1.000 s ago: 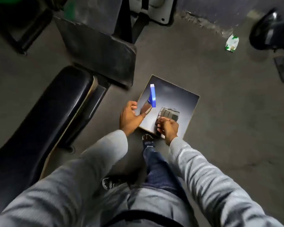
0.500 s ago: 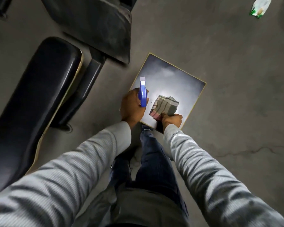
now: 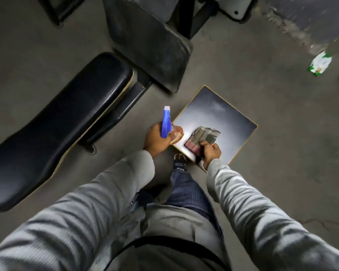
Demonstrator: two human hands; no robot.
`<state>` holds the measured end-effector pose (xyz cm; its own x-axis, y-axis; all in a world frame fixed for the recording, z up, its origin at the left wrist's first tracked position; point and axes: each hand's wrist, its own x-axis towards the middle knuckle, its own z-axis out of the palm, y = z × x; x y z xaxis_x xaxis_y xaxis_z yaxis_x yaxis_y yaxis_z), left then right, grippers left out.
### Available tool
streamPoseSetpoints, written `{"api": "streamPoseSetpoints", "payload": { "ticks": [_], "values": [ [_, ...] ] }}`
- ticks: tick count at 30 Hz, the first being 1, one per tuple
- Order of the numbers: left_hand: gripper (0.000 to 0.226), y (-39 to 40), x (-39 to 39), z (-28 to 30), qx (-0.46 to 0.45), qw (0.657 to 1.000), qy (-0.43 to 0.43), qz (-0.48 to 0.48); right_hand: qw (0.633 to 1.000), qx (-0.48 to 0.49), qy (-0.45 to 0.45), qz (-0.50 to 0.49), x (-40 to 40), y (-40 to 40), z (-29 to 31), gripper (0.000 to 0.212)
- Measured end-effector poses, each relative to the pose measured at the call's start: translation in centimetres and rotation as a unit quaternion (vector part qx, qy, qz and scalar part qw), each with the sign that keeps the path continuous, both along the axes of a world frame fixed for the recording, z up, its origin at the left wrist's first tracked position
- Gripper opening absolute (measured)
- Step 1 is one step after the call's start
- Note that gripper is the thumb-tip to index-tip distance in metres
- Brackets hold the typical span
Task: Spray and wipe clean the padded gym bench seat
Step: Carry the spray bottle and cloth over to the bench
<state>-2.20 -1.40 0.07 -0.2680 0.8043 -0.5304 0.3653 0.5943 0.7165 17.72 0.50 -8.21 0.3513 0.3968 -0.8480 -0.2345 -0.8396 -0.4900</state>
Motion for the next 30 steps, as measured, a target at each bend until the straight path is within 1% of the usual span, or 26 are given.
{"api": "streamPoseSetpoints", "payload": {
  "ticks": [3, 7, 9, 12, 14, 18, 22, 25, 30],
  "values": [
    [0.035, -2.3, -3.1, 1.5, -0.009, 0.999, 0.02, 0.032, 0.998, 0.016, 0.037, 0.041, -3.5, -0.5, 2.0, 0.019],
    [0.039, -6.8, -8.4, 2.8, -0.009, 0.994, 0.03, 0.105, 0.99, 0.058, 0.064, 0.113, -9.3, -1.6, 5.2, 0.01],
    [0.039, -9.1, -11.2, 3.6, -0.014, 0.989, 0.048, 0.137, 0.983, 0.079, 0.064, 0.156, -12.3, -2.6, 6.6, 0.012],
    [0.034, -12.5, -15.2, 4.9, -0.017, 0.978, 0.093, 0.188, 0.97, 0.105, 0.051, 0.213, -17.1, -4.4, 8.3, 0.021],
    [0.036, -14.8, -17.9, 5.8, -0.012, 0.97, 0.107, 0.217, 0.96, 0.115, 0.069, 0.245, -20.5, -5.8, 9.3, 0.024],
    [0.038, -19.3, -22.6, 8.2, 0.009, 0.959, 0.107, 0.261, 0.945, 0.135, 0.111, 0.275, -26.9, -8.7, 11.0, 0.027],
    [0.047, -23.2, -26.2, 10.2, 0.012, 0.946, 0.11, 0.304, 0.929, 0.145, 0.133, 0.314, -32.3, -11.7, 12.6, 0.021],
    [0.05, -25.4, -28.3, 10.9, 0.014, 0.936, 0.112, 0.334, 0.916, 0.149, 0.139, 0.346, -35.9, -13.4, 13.2, 0.021],
    [0.054, -27.8, -30.9, 11.1, 0.014, 0.924, 0.101, 0.368, 0.897, 0.141, 0.134, 0.396, -40.7, -15.0, 12.5, 0.019]
  ]
}}
